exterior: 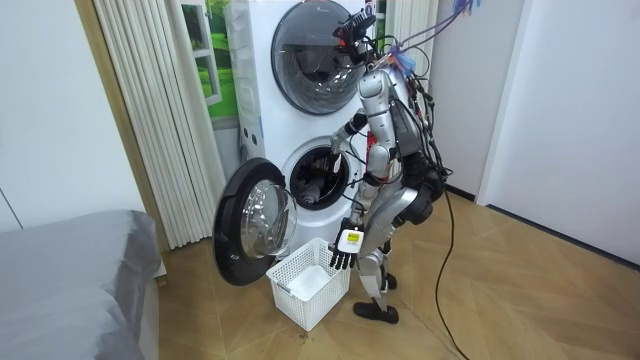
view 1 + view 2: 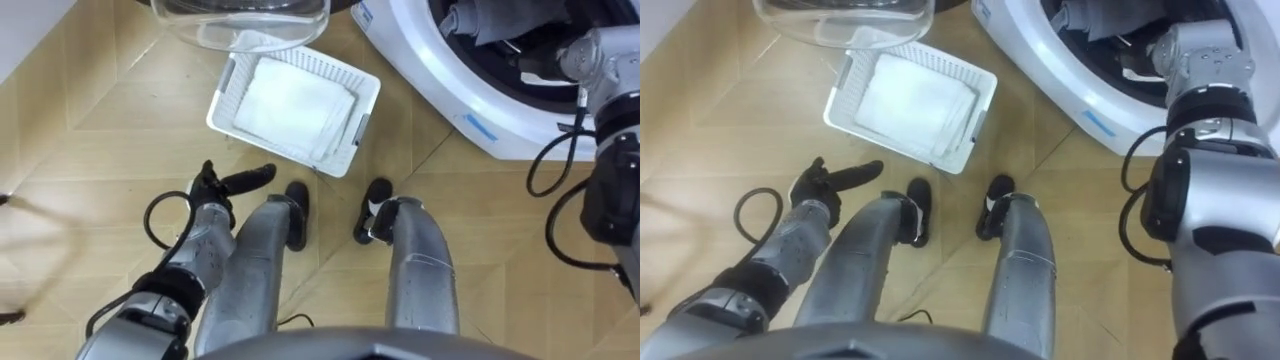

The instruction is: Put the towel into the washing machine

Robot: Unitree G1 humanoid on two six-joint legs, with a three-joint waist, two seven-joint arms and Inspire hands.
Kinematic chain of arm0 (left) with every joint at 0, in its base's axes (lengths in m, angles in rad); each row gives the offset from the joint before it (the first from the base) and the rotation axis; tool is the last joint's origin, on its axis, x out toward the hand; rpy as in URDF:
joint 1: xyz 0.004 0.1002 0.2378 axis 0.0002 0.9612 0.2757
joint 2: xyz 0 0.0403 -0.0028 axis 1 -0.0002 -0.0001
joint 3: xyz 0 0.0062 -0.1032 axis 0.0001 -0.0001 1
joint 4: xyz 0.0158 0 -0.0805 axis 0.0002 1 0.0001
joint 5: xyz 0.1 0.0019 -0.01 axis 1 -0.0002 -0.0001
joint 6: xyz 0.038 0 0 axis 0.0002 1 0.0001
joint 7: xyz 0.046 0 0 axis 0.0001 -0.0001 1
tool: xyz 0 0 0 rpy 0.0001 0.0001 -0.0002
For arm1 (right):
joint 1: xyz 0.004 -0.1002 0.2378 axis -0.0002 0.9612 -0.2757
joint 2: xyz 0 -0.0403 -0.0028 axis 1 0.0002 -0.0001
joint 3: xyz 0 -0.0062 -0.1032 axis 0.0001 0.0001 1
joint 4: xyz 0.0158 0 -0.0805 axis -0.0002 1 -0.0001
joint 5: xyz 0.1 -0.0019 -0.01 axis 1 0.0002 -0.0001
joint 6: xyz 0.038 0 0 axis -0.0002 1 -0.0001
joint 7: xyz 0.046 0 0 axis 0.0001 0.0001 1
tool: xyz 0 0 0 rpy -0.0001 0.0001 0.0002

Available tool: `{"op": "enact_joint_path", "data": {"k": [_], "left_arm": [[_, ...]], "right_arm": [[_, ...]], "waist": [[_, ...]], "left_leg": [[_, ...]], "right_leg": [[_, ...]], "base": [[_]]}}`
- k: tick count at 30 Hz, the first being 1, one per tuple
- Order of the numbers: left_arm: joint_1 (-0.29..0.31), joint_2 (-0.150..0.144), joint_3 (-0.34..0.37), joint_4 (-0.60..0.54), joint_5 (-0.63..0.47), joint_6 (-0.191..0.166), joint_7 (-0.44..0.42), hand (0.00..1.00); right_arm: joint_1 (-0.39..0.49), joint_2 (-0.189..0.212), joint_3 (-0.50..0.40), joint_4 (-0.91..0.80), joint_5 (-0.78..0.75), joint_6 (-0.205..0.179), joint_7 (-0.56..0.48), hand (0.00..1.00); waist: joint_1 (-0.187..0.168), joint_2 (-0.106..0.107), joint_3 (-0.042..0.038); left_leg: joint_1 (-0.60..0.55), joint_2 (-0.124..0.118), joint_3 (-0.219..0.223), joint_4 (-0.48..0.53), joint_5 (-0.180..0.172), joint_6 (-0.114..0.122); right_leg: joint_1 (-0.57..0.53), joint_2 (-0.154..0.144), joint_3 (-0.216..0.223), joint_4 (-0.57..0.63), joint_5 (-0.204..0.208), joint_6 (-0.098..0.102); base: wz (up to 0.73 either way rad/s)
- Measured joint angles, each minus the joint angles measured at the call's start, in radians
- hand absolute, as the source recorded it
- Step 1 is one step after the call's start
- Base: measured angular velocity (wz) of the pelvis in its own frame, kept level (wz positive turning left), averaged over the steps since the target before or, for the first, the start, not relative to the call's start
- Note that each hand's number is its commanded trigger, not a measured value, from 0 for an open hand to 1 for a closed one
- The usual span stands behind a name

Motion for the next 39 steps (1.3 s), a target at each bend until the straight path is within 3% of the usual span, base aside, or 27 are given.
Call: {"op": "enact_joint_path", "data": {"k": [9, 12, 15, 22, 25, 29, 34, 39], "left_arm": [[-0.032, -0.012, -0.002, 0.013, 0.005, -0.026, -0.033, 0.0], [-0.037, -0.019, -0.002, 0.032, 0.038, -0.031, -0.055, 0.0], [-0.036, -0.022, -0.009, 0.057, 0.138, -0.032, -0.074, 0.0], [-0.016, 0.005, -0.025, 0.154, 0.299, -0.05, -0.078, 0.0], [-0.012, 0.019, -0.021, 0.22, 0.325, -0.064, -0.086, 0.0], [0.0, 0.045, -0.015, 0.286, 0.37, -0.074, -0.102, 0.0], [0.002, 0.087, -0.021, 0.348, 0.43, -0.072, -0.122, 0.0], [0.053, 0.098, -0.016, 0.357, 0.432, -0.072, -0.158, 0.0]], "right_arm": [[0.009, 0.001, 0.0, -0.004, -0.013, -0.086, -0.046, 0.0], [0.04, 0.005, 0.014, -0.038, -0.122, -0.109, -0.047, 0.0], [0.15, 0.017, 0.064, -0.111, -0.201, -0.162, -0.019, 0.0], [0.375, 0.073, 0.292, -0.108, -0.52, -0.219, 0.125, 0.0], [0.451, 0.111, 0.307, -0.03, -0.694, -0.227, 0.16, 0.0], [0.541, 0.129, 0.368, 0.078, -0.969, -0.236, 0.204, 0.0], [0.597, 0.179, 0.566, 0.18, -1.337, -0.203, 0.292, 0.0], [0.617, 0.202, 0.597, 0.202, -1.458, -0.194, 0.354, 0.0]], "waist": [[0.021, 0.012, 0.001], [0.04, 0.022, 0.0012], [0.08, 0.033, 0.0019], [0.087, 0.049, 0.0003], [0.083, 0.061, -0.0025], [0.096, 0.081, -0.0051], [0.108, 0.1, -0.0037], [0.106, 0.113, -0.0063]], "left_leg": [[0.011, 0.0, 0.005, -0.018, 0.003, 0.002], [0.035, 0.0, 0.008, -0.059, 0.019, 0.001], [0.087, 0.017, 0.008, -0.108, 0.028, -0.007], [0.193, 0.049, 0.004, -0.212, 0.04, -0.027], [0.231, 0.052, -0.008, -0.252, 0.045, -0.037], [0.27, 0.056, -0.009, -0.279, 0.047, -0.043], [0.339, 0.066, -0.001, -0.329, 0.049, -0.056], [0.422, 0.065, 0.006, -0.384, 0.055, -0.064]], "right_leg": [[0.009, -0.001, 0.0, -0.004, 0.004, 0.002], [0.027, 0.006, 0.0, -0.045, 0.023, 0.0], [0.086, 0.039, 0.002, -0.123, 0.05, 0.001], [0.208, 0.091, -0.018, -0.267, 0.089, -0.01], [0.249, 0.103, -0.027, -0.308, 0.093, -0.012], [0.286, 0.11, -0.031, -0.338, 0.093, -0.012], [0.348, 0.128, -0.03, -0.378, 0.096, -0.018], [0.411, 0.133, -0.023, -0.403, 0.097, -0.019]], "base": [[0.0], [-0.06], [-0.18], [-0.12], [0.01], [-0.02], [-0.07], [-0.08]]}}
